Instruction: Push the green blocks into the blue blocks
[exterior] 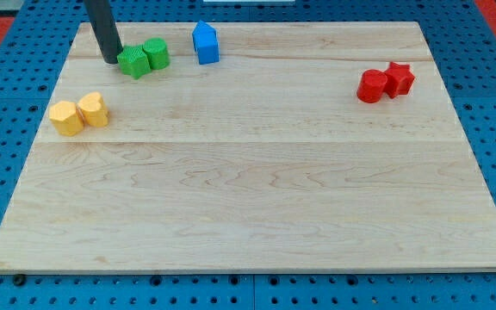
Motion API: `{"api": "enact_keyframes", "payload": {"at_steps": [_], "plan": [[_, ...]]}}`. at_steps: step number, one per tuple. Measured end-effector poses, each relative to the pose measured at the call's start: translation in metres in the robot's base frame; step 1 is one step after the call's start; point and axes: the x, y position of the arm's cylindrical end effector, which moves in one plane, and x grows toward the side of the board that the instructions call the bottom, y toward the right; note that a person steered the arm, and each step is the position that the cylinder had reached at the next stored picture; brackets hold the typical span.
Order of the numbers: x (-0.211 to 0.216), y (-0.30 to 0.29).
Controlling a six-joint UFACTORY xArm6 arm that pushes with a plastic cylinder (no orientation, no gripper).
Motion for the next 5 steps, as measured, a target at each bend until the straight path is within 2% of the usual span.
{"api": "enact_keyframes", "payload": {"at_steps": [5], "plan": [[0.022,0.008]]}}
